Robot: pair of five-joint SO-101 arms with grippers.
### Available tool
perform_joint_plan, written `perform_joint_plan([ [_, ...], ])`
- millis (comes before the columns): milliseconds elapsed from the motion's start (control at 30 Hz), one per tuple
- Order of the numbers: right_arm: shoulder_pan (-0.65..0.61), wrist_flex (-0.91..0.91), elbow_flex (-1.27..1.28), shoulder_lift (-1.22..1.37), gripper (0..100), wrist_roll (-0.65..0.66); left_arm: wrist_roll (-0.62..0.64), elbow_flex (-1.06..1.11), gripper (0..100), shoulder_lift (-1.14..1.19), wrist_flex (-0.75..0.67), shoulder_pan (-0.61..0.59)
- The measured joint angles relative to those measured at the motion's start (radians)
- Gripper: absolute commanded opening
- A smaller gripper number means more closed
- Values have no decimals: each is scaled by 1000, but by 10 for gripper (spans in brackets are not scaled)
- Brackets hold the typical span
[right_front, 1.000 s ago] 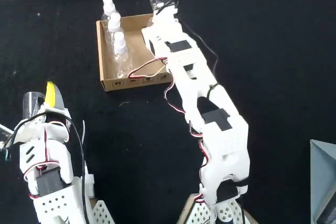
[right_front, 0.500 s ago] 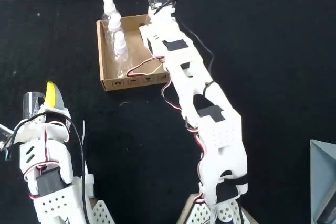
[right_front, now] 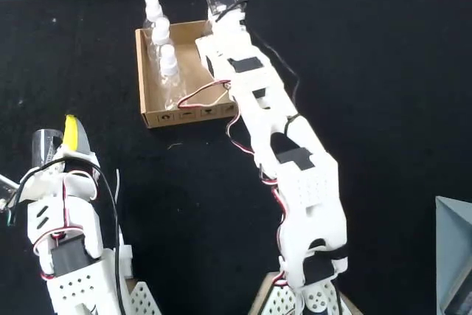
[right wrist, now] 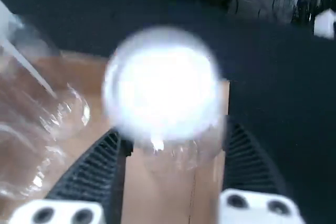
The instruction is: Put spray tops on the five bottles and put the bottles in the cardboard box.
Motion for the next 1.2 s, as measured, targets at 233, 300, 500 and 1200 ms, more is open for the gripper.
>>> perform_joint_plan([
  [233, 0, 2, 2, 12, 279, 0, 0, 0, 181, 0, 0, 0],
  [300, 0, 2, 2, 12, 279, 0, 0, 0, 181, 0, 0, 0],
  [500, 0, 2, 2, 12, 279, 0, 0, 0, 181, 0, 0, 0],
  [1200, 0, 239, 2, 9, 276, 0, 0, 0, 181, 0, 0, 0],
])
